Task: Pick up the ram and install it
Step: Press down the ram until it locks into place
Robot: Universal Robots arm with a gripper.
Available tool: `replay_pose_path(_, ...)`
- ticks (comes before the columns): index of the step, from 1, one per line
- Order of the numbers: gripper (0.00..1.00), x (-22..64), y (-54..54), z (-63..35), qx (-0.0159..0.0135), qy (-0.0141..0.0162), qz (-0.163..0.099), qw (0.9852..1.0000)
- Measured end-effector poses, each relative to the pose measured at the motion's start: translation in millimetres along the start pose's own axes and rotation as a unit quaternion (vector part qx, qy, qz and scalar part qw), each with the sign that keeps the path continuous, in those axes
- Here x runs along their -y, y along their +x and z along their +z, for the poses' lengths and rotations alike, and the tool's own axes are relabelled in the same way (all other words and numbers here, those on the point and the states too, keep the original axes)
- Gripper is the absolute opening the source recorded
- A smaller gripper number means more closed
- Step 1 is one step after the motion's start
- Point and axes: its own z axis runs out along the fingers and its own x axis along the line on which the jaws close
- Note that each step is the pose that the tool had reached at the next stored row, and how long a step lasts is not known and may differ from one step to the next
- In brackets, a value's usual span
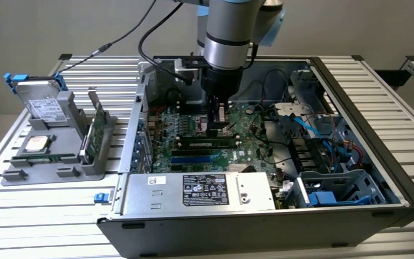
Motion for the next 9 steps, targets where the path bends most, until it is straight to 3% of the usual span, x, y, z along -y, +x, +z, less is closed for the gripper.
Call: replay_pose_path(9, 0.10, 0.0, 0.0, 0.0, 0.0000, -0.0002, 0.000, 1.0000)
